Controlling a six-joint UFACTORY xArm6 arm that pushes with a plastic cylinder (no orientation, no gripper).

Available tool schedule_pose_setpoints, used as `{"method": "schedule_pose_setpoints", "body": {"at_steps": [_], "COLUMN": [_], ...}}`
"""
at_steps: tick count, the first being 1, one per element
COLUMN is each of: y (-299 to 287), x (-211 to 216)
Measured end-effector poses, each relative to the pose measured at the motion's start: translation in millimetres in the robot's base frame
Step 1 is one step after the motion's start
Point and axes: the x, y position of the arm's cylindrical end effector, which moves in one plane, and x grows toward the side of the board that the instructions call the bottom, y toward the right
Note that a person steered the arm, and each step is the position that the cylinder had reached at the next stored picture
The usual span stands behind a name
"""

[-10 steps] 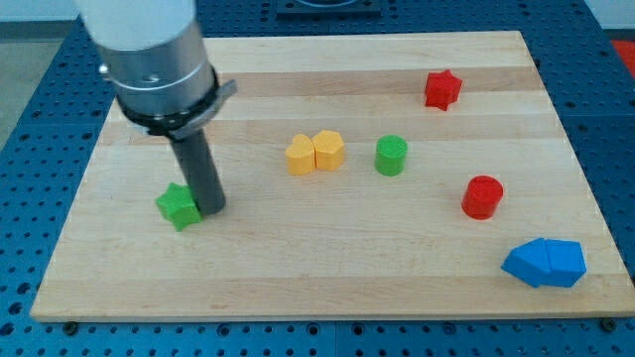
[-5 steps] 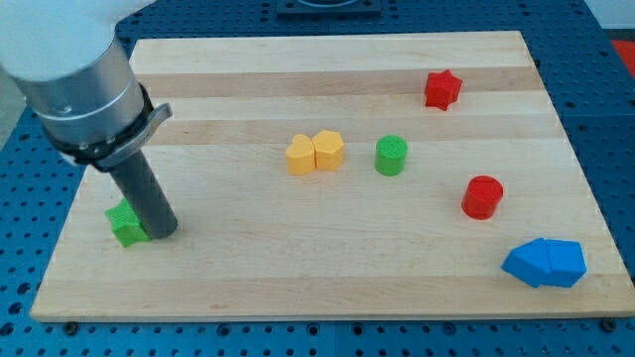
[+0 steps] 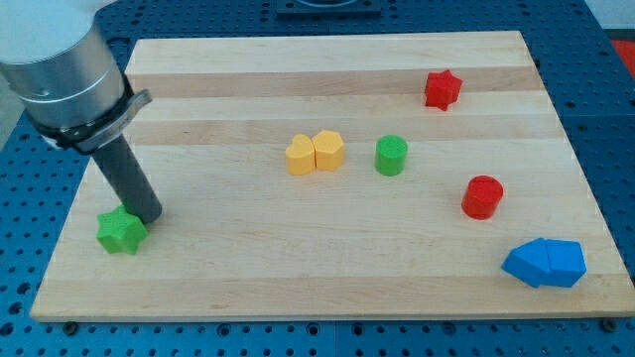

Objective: Move the green star to the bottom left

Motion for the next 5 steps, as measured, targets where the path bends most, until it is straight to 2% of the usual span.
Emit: {"method": "schedule_pose_setpoints", "body": {"at_steps": [3,5], "y": [-16,-27], "x": [-12,21]}}
